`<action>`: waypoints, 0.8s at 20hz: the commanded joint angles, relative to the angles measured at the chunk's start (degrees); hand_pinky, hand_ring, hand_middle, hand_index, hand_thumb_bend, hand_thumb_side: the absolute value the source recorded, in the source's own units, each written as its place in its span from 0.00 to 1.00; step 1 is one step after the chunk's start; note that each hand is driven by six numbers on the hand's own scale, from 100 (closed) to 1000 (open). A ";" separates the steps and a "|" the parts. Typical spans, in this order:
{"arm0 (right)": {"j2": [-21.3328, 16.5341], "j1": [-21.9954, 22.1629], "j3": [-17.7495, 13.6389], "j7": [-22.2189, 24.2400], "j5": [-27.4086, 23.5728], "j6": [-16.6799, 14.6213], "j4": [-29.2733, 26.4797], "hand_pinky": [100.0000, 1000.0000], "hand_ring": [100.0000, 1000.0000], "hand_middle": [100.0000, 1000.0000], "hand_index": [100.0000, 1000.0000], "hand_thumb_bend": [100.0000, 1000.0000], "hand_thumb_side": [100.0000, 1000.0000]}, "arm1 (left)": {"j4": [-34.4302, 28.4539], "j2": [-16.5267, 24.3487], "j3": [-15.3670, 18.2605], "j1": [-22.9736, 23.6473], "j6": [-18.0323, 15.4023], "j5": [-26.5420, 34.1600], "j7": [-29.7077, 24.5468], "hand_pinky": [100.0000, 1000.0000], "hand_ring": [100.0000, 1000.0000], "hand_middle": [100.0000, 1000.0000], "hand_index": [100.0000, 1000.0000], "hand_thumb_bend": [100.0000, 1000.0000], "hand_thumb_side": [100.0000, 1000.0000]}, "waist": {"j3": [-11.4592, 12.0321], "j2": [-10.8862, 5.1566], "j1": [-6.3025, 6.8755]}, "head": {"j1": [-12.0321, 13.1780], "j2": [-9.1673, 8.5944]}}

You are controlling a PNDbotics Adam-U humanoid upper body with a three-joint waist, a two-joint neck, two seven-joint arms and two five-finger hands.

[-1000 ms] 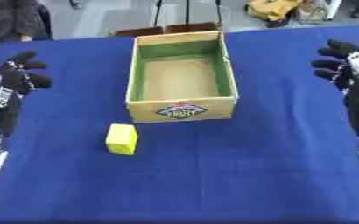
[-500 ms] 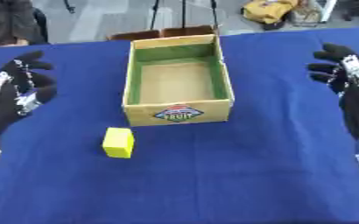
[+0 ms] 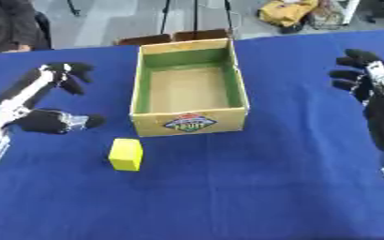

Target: Pick up objects on the table and place them in the box.

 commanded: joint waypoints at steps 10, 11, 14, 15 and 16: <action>-1.12 -0.60 -0.24 0.16 -0.14 0.06 -0.41 0.79 0.75 0.76 0.87 0.00 0.84 | 3.05 2.79 -4.60 -2.67 -2.55 -5.94 -6.91 0.62 0.55 0.60 0.79 0.67 0.43 | -0.12 -1.06 -0.16 | 0.44 -0.17; -1.11 -0.60 -0.23 0.17 -0.14 0.06 -0.41 0.79 0.75 0.76 0.87 0.00 0.84 | 3.09 2.83 -4.80 -2.73 -2.74 -6.04 -7.16 0.62 0.55 0.60 0.79 0.66 0.43 | -0.11 -1.07 -0.17 | 0.47 -0.17; -1.09 -0.61 -0.21 0.20 -0.15 0.06 -0.40 0.79 0.75 0.76 0.87 0.00 0.84 | 3.21 2.85 -5.29 -2.88 -3.09 -5.90 -7.89 0.61 0.53 0.58 0.77 0.65 0.43 | -0.10 -1.08 -0.16 | 0.48 -0.21; -1.07 -0.62 -0.20 0.22 -0.14 0.07 -0.40 0.79 0.75 0.76 0.87 0.00 0.84 | 3.31 2.86 -5.50 -2.95 -3.17 -5.77 -8.12 0.60 0.53 0.57 0.77 0.64 0.43 | -0.12 -1.08 -0.15 | 0.49 -0.21; -1.06 -0.62 -0.19 0.23 -0.14 0.07 -0.39 0.79 0.75 0.76 0.87 0.00 0.84 | 3.44 2.86 -5.69 -3.03 -3.24 -5.64 -8.34 0.60 0.53 0.57 0.77 0.64 0.43 | -0.14 -1.08 -0.14 | 0.49 -0.22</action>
